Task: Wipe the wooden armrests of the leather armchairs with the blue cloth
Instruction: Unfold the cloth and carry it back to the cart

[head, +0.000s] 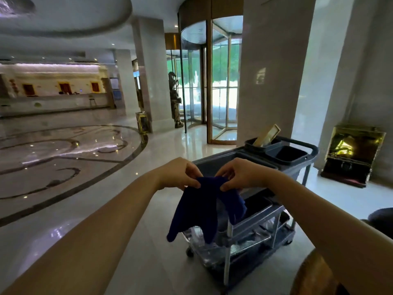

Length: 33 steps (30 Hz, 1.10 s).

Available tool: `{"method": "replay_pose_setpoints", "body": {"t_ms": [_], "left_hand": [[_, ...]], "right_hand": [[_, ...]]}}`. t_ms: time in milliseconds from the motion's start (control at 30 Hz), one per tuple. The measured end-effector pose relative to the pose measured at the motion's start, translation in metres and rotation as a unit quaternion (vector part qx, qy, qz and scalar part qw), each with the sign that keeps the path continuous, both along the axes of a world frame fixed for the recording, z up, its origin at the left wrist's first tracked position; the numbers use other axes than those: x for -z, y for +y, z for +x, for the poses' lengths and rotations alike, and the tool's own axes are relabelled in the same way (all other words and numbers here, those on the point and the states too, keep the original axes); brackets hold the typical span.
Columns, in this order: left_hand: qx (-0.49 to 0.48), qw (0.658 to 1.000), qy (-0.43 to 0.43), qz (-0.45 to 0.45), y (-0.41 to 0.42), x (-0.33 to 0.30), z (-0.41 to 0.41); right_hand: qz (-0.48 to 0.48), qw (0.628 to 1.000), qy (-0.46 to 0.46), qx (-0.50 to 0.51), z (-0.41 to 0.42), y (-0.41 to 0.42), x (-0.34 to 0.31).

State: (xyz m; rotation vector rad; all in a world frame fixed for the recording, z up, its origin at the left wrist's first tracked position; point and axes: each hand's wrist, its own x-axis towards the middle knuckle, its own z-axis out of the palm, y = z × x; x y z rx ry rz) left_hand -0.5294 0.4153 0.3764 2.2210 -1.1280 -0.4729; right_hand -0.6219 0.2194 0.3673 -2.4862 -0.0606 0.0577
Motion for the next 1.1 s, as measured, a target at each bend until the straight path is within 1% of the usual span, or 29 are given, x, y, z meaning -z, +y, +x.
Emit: {"method": "replay_pose_setpoints", "body": {"t_ms": [167, 400, 600, 733, 933, 1100], "left_hand": [[0.046, 0.999, 0.012, -0.010, -0.044, 0.008, 0.084], [0.095, 0.995, -0.018, -0.027, -0.127, 0.003, 0.197], [0.129, 0.991, -0.026, -0.003, -0.199, 0.001, 0.291], [0.157, 0.988, -0.009, 0.005, -0.239, 0.017, 0.340], [0.236, 0.972, 0.006, 0.017, -0.306, 0.050, 0.412], [0.308, 0.951, 0.009, 0.020, -0.357, 0.085, 0.466]], "right_hand": [[-0.004, 0.998, 0.003, 0.055, 0.066, -0.038, 0.005], [0.001, 0.994, -0.017, 0.106, 0.164, -0.110, 0.003], [-0.007, 0.989, -0.007, 0.146, 0.244, -0.170, 0.006], [-0.028, 0.986, 0.007, 0.164, 0.283, -0.200, 0.019], [-0.005, 0.969, 0.015, 0.245, 0.334, -0.240, 0.056], [-0.010, 0.944, 0.027, 0.328, 0.373, -0.262, 0.090]]}}
